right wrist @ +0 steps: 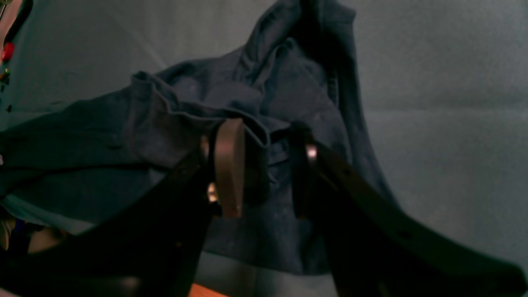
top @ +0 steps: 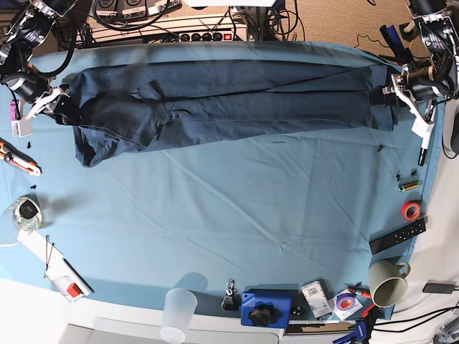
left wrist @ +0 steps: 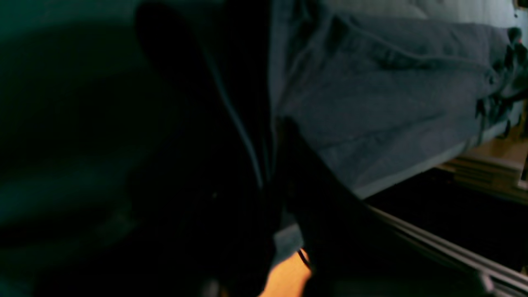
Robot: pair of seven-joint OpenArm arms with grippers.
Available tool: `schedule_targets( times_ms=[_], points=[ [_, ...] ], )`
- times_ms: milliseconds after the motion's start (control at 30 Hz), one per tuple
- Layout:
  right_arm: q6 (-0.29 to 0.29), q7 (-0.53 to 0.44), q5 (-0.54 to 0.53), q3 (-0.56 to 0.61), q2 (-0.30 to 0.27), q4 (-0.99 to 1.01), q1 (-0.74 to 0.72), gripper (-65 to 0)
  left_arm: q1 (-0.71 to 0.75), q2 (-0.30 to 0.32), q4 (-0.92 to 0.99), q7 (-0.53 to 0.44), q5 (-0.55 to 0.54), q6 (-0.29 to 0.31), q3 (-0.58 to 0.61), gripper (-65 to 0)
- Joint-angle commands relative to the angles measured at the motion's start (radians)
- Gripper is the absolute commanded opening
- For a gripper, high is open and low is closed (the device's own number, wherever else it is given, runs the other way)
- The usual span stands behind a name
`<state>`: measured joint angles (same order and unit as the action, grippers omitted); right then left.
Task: Fold the T-shirt properly
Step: 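Release the left gripper from the shirt's side edge, then move the left gripper over the shirt and grasp its middle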
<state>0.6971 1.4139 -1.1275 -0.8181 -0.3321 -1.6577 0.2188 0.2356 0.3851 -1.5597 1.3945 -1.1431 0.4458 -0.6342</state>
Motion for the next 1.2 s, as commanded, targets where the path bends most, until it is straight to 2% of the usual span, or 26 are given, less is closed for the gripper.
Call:
schedule_targets(
  times_ms=[0, 67, 267, 367, 400, 500, 633, 933, 1100, 1167],
  points=[
    [0.001, -0.018, -0.028, -0.008, -0.023, -0.018, -0.006, -46.0, -0.009, 0.017, -0.051, -0.002, -0.057, 0.025, -0.003, -65.0],
    [0.001, -0.018, -0.028, -0.008, -0.023, -0.018, -0.006, -46.0, -0.008, 0.017, -0.113, 0.002, -0.085, 0.053, -0.003, -65.0],
    [0.001, -0.024, -0.027, -0.008, -0.023, -0.018, -0.006, -46.0, 0.006, 0.001, -0.300, 0.002, -0.092, 0.054, -0.003, -65.0],
    [0.001, -0.033, -0.024, -0.008, -0.023, -0.018, -0.006, -46.0, 0.052, -0.045, -0.375, -0.006, -0.092, 0.059, 0.010, -65.0],
    [0.001, -0.034, -0.024, -0.008, -0.023, -0.018, -0.006, -46.0, 0.066, -0.061, -0.398, -0.007, -0.092, 0.077, 0.026, -65.0],
    [0.001, -0.034, -0.024, -0.008, -0.023, -0.018, -0.006, -46.0, 0.095, -0.105, -0.466, -0.026, -0.084, 0.080, 0.109, -65.0],
    [0.001, -0.034, -0.024, -0.008, -0.023, -0.018, -0.006, -46.0, 0.085, -0.150, -0.534, -0.103, 0.037, 0.076, 0.241, -65.0],
    [0.001, -0.038, -0.020, -0.008, -0.023, -0.018, -0.006, -46.0, 0.059, -0.272, -0.539, -0.172, 0.171, 0.075, 0.517, -65.0],
    [0.001, -0.037, -0.015, -0.008, -0.023, -0.018, -0.006, -46.0, 0.028, -0.330, -0.536, -0.237, 0.334, 0.040, 0.678, -65.0],
    [0.001, -0.037, -0.016, -0.008, -0.023, -0.018, -0.006, -46.0, 0.013, -0.356, -0.522, -0.259, 0.420, 0.006, 0.737, -65.0]
  ],
)
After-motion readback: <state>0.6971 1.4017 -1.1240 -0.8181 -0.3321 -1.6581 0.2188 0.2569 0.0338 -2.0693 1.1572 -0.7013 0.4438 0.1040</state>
